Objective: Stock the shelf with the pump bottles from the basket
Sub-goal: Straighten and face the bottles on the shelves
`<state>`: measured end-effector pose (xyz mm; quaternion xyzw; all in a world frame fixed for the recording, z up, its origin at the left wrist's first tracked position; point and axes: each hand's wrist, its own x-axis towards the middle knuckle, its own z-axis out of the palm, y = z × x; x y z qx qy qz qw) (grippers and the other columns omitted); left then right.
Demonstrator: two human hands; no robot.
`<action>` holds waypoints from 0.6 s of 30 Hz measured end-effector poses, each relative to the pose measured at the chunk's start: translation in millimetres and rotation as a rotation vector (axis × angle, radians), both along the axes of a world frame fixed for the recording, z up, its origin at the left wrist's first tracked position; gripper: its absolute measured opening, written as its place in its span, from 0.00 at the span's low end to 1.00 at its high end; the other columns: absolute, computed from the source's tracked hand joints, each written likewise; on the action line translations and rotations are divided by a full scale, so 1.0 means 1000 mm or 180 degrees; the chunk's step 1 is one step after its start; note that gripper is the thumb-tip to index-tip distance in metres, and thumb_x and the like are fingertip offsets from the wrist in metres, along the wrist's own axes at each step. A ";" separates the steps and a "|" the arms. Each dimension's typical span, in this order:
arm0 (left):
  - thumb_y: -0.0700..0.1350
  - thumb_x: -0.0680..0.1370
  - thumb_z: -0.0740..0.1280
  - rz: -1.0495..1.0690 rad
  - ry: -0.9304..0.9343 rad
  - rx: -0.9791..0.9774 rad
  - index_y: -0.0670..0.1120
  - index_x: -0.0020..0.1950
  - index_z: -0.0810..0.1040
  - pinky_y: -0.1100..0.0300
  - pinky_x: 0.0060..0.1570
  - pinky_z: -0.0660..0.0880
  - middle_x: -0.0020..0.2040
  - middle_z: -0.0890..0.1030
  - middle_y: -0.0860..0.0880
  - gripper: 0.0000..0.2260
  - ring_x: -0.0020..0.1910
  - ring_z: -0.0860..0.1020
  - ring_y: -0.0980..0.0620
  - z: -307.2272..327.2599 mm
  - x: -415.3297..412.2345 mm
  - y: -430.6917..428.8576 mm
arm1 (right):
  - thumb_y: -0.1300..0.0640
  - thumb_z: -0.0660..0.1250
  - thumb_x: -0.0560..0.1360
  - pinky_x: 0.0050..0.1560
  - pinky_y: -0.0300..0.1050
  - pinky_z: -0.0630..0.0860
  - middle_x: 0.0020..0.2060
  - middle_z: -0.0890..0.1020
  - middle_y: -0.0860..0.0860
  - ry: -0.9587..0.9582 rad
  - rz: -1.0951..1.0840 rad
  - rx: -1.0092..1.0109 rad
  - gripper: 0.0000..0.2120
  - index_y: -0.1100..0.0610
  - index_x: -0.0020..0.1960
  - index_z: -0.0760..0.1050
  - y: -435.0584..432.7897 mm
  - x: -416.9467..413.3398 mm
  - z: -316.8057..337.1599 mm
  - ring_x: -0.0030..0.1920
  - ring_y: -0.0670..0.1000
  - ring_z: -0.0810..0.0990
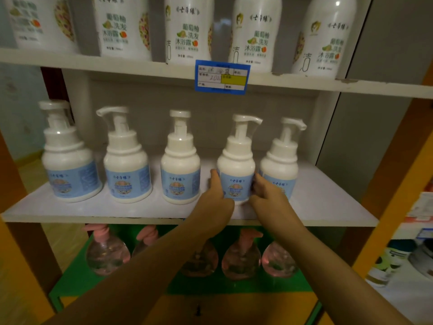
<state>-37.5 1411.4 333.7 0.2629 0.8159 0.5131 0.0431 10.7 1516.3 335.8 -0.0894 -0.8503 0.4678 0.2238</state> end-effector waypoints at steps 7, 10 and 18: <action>0.33 0.73 0.58 0.0155 0.0988 0.0626 0.47 0.58 0.67 0.70 0.57 0.69 0.55 0.68 0.53 0.17 0.55 0.69 0.58 -0.016 0.051 0.018 | 0.65 0.59 0.75 0.54 0.45 0.75 0.46 0.78 0.50 0.0092 -0.0713 0.0011 0.07 0.56 0.48 0.74 0.036 0.034 0.001 0.52 0.51 0.77; 0.32 0.75 0.58 -0.0142 0.0361 0.0277 0.47 0.72 0.55 0.55 0.70 0.63 0.71 0.62 0.48 0.28 0.69 0.62 0.52 -0.009 0.051 0.042 | 0.66 0.59 0.75 0.60 0.50 0.74 0.58 0.73 0.54 -0.0016 -0.1003 -0.0290 0.13 0.56 0.58 0.67 0.049 0.032 -0.004 0.61 0.54 0.73; 0.33 0.74 0.57 -0.0172 -0.0210 0.0005 0.46 0.73 0.55 0.47 0.62 0.72 0.67 0.72 0.40 0.29 0.62 0.73 0.40 -0.004 0.031 0.065 | 0.68 0.58 0.75 0.53 0.39 0.67 0.64 0.74 0.53 -0.0232 -0.0351 -0.0009 0.26 0.51 0.70 0.59 0.059 0.030 -0.005 0.53 0.46 0.71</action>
